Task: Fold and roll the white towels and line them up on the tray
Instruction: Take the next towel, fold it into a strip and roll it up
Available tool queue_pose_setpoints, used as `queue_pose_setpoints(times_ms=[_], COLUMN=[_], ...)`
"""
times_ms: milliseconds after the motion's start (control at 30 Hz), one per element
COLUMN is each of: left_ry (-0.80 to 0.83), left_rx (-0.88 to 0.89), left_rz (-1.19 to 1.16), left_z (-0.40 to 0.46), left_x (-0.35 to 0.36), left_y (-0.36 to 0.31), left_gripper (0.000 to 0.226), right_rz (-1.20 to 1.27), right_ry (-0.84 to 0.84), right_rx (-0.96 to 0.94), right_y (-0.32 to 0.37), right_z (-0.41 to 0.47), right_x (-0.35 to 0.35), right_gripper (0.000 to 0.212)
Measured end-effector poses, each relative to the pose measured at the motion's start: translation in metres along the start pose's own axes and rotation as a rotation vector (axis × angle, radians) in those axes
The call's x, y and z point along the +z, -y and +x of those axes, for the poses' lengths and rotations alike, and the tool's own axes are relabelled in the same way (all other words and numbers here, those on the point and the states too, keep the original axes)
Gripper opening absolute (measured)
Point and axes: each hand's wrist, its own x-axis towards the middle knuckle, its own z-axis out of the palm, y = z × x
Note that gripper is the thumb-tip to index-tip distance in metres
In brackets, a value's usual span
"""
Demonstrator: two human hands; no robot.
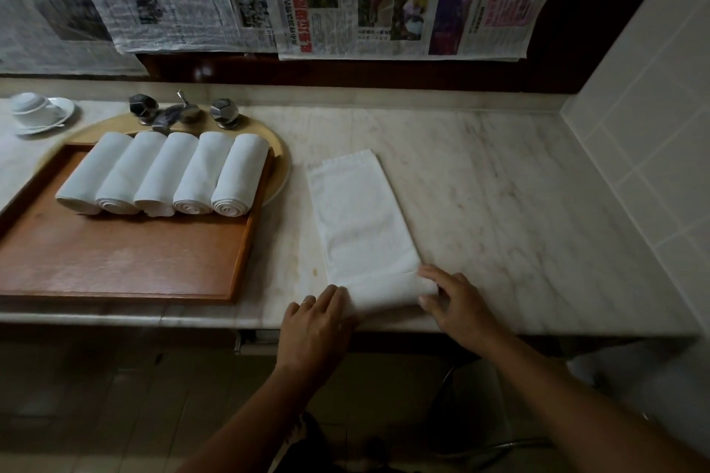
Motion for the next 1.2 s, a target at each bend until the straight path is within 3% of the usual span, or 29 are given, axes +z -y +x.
queue_pose_setpoints(times_ms=[100, 200, 333, 433, 567, 700, 767, 933, 1200], left_ry=[-0.029, 0.047, 0.156, 0.201, 0.011, -0.141, -0.143, -0.06, 0.041], left_rx=[-0.15, -0.374, -0.411, -0.406, -0.362, -0.168, -0.116, -0.167, -0.436], left_rz=[-0.313, -0.542, -0.534, -0.494, -0.362, -0.221, -0.202, -0.364, -0.758], left_z=[-0.004, 0.002, 0.016, 0.025, 0.029, 0.02, 0.012, -0.006, 0.004], left_x=[-0.004, -0.009, -0.013, -0.015, -0.018, -0.007, -0.005, -0.003, -0.006], left_y=[-0.011, -0.014, -0.006, 0.001, -0.002, -0.014, -0.011, -0.003, -0.007], left_gripper=[0.032, 0.043, 0.038, 0.038, 0.024, 0.006, 0.009, 0.04, 0.035], right_rz=[0.086, 0.19, 0.22, 0.101, -0.035, -0.363, -0.354, -0.061, 0.102], right_ry=[0.075, 0.164, 0.223, 0.252, 0.151, -0.15, -0.188, 0.02, 0.191], right_rx=[0.141, 0.228, 0.362, 0.418, 0.33, -0.023, -0.08, 0.096, 0.207], right_y=[0.002, 0.011, 0.022, 0.028, 0.029, 0.027, 0.02, 0.007, 0.023], right_z=[-0.002, 0.012, 0.04, 0.054, 0.052, 0.02, 0.004, -0.008, 0.025], right_x=[-0.007, -0.016, -0.024, -0.028, -0.027, -0.005, 0.005, -0.003, -0.017], right_gripper=[0.037, 0.028, 0.022, 0.025, 0.027, 0.018, 0.029, 0.043, 0.027])
